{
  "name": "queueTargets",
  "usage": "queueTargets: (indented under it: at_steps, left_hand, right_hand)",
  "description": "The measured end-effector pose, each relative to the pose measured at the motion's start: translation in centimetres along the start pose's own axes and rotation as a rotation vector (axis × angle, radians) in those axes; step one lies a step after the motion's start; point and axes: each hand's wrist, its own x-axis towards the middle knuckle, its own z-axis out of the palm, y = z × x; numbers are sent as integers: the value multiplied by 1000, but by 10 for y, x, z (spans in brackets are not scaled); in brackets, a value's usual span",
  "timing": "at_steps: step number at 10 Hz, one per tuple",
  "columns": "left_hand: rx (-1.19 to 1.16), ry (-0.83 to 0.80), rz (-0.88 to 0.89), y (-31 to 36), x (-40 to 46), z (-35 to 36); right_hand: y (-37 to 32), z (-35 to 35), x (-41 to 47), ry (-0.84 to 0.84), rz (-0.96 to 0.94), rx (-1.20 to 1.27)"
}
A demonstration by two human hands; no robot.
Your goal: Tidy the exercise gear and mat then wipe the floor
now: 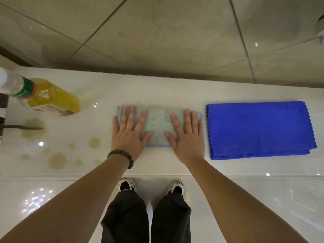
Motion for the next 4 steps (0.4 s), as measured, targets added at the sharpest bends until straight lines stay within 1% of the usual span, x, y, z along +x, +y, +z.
queueTargets:
  at_steps: [2, 3, 4]
  left_hand:
    - [-19, -176, -41, 10, 0, -29]
    - [-66, -191, -82, 25, -8, -64]
    - [-94, -172, 5, 54, -28, -102]
  right_hand:
    - [7, -20, 0, -139, -41, 69]
    - [29, -50, -19, -90, 62, 59]
    - [56, -94, -58, -25, 194, 167]
